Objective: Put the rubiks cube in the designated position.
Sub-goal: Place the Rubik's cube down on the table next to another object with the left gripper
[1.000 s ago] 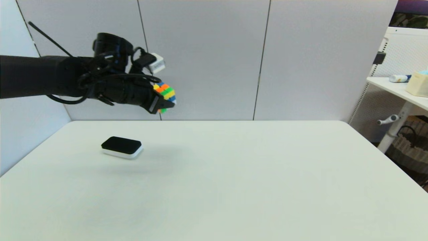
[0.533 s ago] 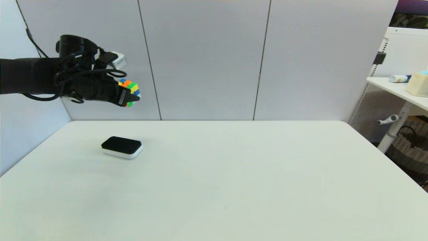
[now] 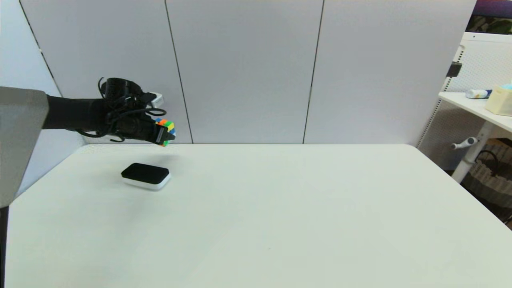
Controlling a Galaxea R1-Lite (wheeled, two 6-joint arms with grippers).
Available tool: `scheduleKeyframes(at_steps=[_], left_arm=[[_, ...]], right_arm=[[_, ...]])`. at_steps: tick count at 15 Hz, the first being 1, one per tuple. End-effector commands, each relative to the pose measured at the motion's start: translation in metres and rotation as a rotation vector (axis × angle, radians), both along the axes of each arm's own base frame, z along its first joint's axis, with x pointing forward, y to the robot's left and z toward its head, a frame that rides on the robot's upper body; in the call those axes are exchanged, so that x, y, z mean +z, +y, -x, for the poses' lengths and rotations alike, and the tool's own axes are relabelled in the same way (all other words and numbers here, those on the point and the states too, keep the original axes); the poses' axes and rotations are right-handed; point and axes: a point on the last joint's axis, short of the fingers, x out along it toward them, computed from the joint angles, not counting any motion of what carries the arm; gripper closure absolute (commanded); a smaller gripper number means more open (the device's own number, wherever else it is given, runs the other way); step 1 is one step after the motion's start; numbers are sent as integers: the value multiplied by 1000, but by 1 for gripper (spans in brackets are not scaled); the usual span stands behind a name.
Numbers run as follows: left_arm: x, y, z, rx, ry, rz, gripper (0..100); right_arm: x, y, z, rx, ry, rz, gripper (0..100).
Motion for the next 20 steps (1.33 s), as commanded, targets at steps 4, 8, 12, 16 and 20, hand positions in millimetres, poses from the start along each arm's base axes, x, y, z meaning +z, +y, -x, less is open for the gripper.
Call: scheduleKeyframes(at_steps=[4, 8, 12, 16, 20], left_arm=[[-41, -4, -23, 26, 78, 45, 100], [-46, -3, -20, 27, 130, 43, 100], [-46, -4, -18, 22, 148, 35, 0], [-24, -4, -19, 18, 83, 34, 0], [63, -7, 10, 14, -103, 34, 0]], right_arm=[[0, 0, 0, 1, 1, 0, 0], [0, 0, 0, -1, 1, 0, 0], [0, 0, 0, 1, 1, 0, 0], [0, 0, 0, -1, 1, 0, 0], [0, 0, 0, 1, 1, 0, 0]])
